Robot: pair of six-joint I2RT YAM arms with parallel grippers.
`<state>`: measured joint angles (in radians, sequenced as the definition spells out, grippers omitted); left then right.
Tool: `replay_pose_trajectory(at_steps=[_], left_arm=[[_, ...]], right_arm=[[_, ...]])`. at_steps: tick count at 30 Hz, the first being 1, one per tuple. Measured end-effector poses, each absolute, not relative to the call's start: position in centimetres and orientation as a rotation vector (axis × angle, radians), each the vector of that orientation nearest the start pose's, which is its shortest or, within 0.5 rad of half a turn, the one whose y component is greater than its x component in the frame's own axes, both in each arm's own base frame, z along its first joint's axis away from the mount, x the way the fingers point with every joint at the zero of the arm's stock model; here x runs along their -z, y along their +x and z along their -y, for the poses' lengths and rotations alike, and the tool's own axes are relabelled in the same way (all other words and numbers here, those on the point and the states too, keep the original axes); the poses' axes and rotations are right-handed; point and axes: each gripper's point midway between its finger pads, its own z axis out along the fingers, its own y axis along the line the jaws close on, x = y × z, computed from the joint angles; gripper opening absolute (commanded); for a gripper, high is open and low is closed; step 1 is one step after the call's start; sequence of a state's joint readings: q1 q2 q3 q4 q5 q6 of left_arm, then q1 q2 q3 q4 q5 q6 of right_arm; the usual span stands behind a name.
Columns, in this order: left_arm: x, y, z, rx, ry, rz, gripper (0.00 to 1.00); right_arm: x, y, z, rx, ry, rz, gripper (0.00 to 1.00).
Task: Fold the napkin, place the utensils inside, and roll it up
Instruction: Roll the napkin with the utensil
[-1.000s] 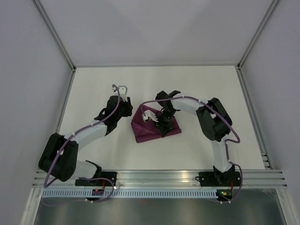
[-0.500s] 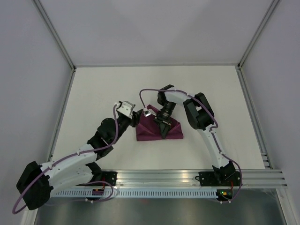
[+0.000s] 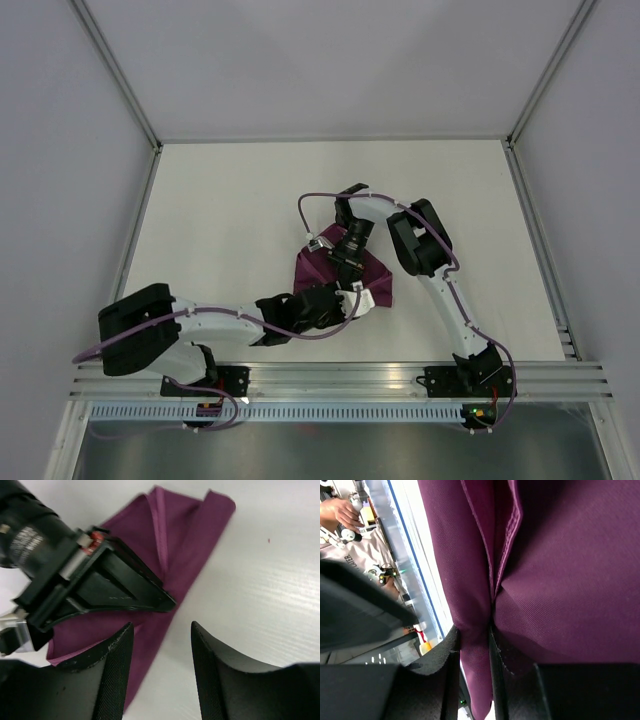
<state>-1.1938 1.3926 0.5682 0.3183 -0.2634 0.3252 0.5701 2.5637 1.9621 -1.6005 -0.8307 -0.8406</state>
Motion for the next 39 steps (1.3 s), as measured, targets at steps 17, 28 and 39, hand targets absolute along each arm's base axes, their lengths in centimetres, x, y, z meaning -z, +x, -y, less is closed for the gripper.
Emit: replay_pose_trajectory(at_steps=[17,28,39], left_arm=[[-3.2,19.2,32.3,0.117,1.551,-1.577,0.60],[-2.9,21.0,33.6,0.018,1.567,-1.509,0.45],[-2.4,20.6,34.2,0.018,1.677,-1.537,0.02]], right_arm=[[-0.6,21.9,-26.7,-1.528,-1.732,-2.782,0.02],[-0.6,21.9,-26.7,-1.527,-1.733,-2.782,0.01],[-1.0,22.5,-26.1,-1.523,-1.720,-2.764,0.39]])
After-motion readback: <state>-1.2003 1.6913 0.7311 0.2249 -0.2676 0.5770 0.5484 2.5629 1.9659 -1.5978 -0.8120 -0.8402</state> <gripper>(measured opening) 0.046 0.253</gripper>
